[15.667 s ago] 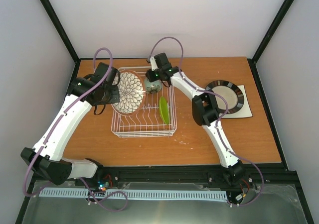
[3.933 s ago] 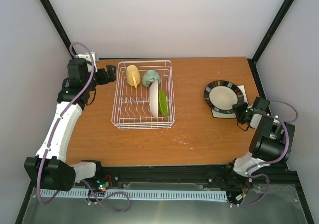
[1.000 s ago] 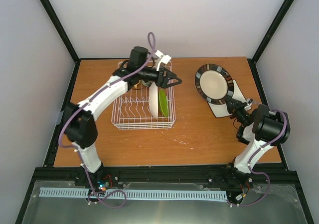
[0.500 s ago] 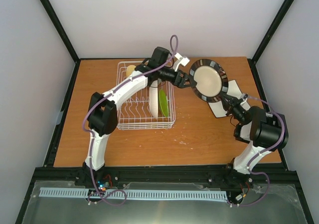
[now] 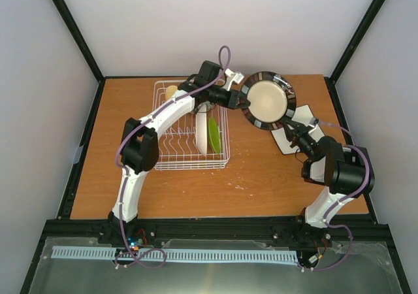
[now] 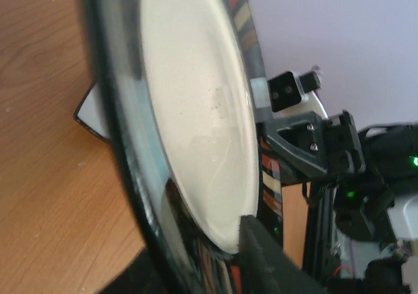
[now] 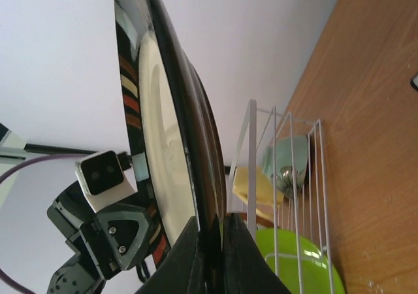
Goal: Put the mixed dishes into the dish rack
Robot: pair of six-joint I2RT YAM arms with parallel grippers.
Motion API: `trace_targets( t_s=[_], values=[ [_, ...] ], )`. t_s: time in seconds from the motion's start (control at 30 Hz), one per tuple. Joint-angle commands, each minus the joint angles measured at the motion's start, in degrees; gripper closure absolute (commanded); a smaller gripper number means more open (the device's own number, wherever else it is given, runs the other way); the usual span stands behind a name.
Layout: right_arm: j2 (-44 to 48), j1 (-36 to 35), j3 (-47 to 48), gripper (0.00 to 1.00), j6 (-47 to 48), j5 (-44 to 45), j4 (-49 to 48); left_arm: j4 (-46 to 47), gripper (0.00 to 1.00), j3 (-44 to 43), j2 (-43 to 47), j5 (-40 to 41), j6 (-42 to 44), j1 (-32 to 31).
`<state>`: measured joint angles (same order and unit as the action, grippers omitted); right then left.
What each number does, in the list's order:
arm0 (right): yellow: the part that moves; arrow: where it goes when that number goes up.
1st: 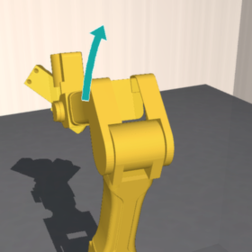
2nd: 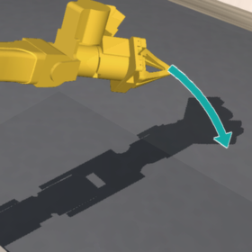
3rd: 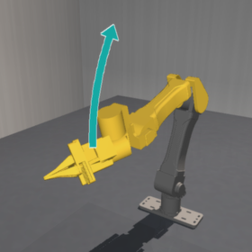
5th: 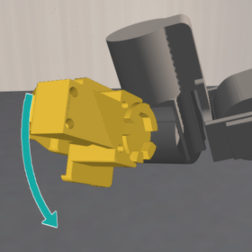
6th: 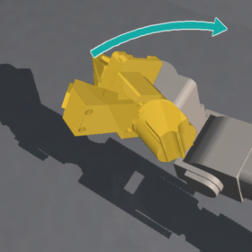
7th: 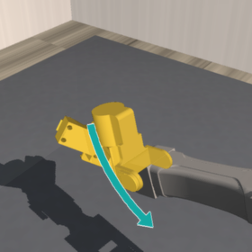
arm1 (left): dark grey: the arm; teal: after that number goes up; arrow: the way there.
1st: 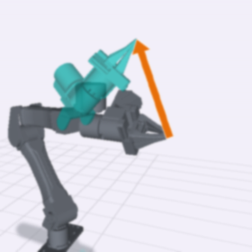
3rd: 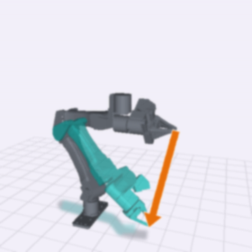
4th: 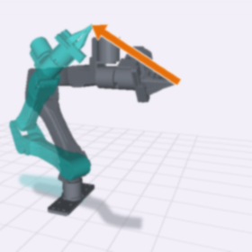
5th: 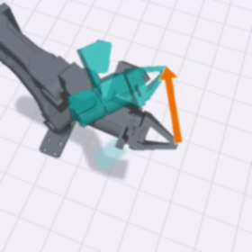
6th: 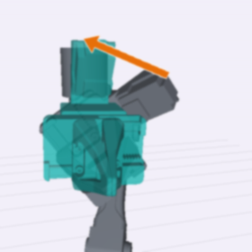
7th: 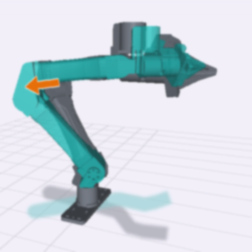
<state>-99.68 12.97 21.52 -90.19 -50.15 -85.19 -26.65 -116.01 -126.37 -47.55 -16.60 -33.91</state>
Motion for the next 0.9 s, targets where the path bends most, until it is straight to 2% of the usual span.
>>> trace_targets(
  t_s=[0.0,0.03,0.07,0.33,0.37,0.47,0.5,0.57,0.63,0.7,0.8,0.87],
  values=[
    [1.6,-6.3,3.4,0.97,-2.2,-5.6,-11.0,2.6,0.90,-3.9,-1.5,-5.1,2.5,-3.3],
    [1.4,-6.9,3.6,0.97,-2.0,-5.6,-10.9,2.5,0.98,-3.9,-1.4,-5.0,2.4,-3.2],
    [1.1,-7.4,3.8,0.97,-1.8,-5.6,-11.0,2.3,0.99,-3.8,-1.2,-5.1,2.4,-3.2],
    [-1.4,-9.2,5.0,0.97,-0.7,-5.6,-11.0,-0.6,0.99,-3.5,2.5,0.5,2.6,-3.3],
    [-1.5,-9.2,5.2,0.94,-0.5,-5.7,-11.0,-1.1,0.99,-3.5,3.2,2.0,2.6,-3.3],
    [-1.1,-9.2,5.1,0.66,1.4,-5.9,-10.8,-2.7,0.99,-3.9,6.0,5.3,3.0,-3.2],
    [-0.6,-9.1,5.0,0.59,2.5,-6.0,-10.3,-3.8,0.99,-4.6,6.7,6.8,2.9,-3.3],
    [1.0,-9.0,4.5,0.55,6.0,-6.5,-7.4,-6.7,0.99,-6.2,8.4,10.9,2.6,-3.2],
    [4.1,-8.9,4.4,0.51,12.4,-7.0,0.4,-9.6,0.99,-7.7,10.1,14.6,2.5,-3.2],
    [9.2,-8.8,5.0,0.47,22.2,-6.7,14.3,-11.5,0.99,-8.3,11.9,17.6,2.1,-3.2],
    [20.3,-8.7,8.7,0.40,42.1,-2.8,44.4,-13.6,0.99,-8.5,14.6,22.4,2.5,-3.0],
    [27.2,-8.7,12.1,0.35,54.6,3.0,63.0,-15.4,0.99,-9.3,15.9,26.1,3.3,-2.7]
  ],
)
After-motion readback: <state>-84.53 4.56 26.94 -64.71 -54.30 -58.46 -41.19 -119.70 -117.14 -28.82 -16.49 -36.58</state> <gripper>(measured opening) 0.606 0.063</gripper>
